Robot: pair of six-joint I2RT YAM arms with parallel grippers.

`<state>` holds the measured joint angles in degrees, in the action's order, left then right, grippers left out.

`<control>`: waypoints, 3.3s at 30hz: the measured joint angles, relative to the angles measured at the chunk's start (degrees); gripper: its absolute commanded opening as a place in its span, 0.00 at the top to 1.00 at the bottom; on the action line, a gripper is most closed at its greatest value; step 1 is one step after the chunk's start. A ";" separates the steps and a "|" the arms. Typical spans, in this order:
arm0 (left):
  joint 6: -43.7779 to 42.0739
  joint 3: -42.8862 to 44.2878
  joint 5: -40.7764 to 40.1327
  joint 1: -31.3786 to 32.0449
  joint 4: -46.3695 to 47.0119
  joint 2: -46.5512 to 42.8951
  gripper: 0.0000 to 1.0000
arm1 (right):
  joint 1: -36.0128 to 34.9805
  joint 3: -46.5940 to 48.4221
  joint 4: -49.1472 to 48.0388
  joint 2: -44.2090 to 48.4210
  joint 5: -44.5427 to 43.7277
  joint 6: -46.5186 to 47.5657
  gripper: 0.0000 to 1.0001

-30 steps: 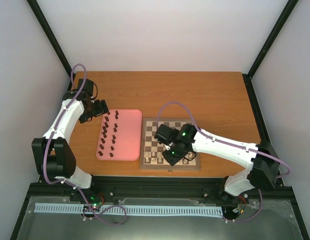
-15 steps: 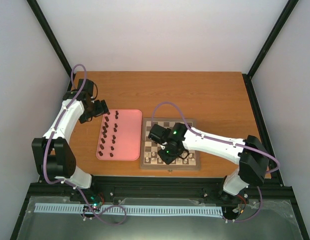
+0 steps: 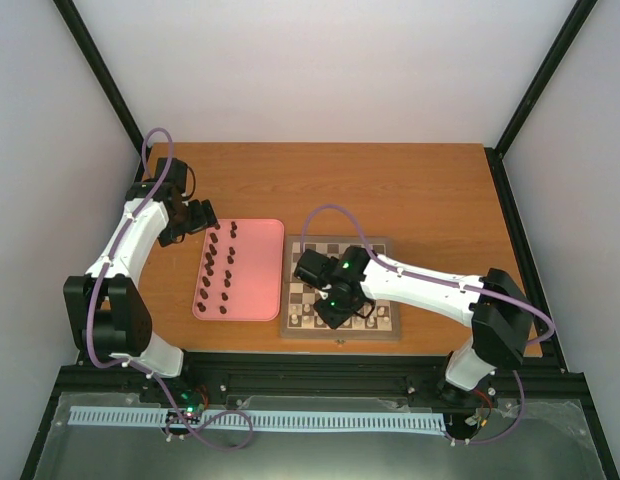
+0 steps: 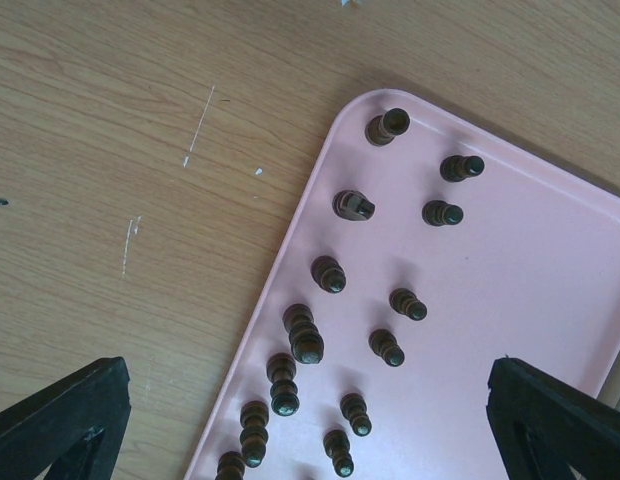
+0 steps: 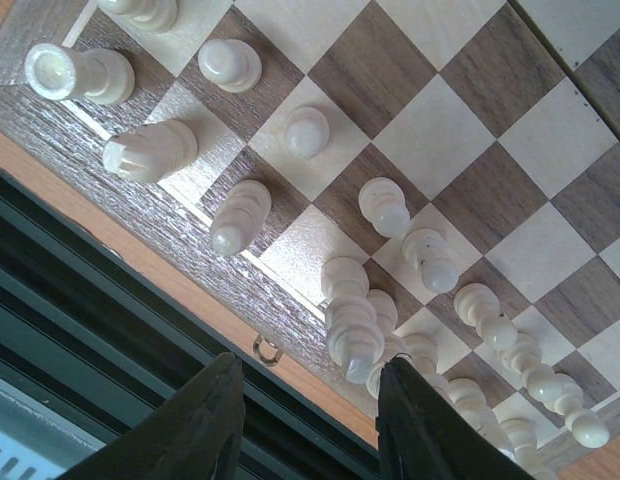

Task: Set up the chess pieces on the board
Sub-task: Adjust the chess piece on the chessboard.

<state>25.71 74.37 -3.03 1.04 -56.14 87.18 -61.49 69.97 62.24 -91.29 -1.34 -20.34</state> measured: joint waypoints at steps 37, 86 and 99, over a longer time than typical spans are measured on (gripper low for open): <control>0.00 0.15 -0.83 0.00 -0.02 0.85 0.00 | 0.72 0.02 -1.22 -2.84 -1.01 2.03 0.65; 0.00 0.15 -0.83 0.00 0.00 0.85 0.00 | 0.72 -0.07 0.98 -3.21 -2.54 0.74 0.65; 0.00 0.15 -0.83 0.00 0.00 0.85 0.00 | 0.72 0.04 0.98 -4.37 -3.13 1.97 0.69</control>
<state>25.71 74.52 -3.86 1.04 -56.14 88.03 -60.77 70.02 63.22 -95.66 -4.47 -18.37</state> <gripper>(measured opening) 0.997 0.304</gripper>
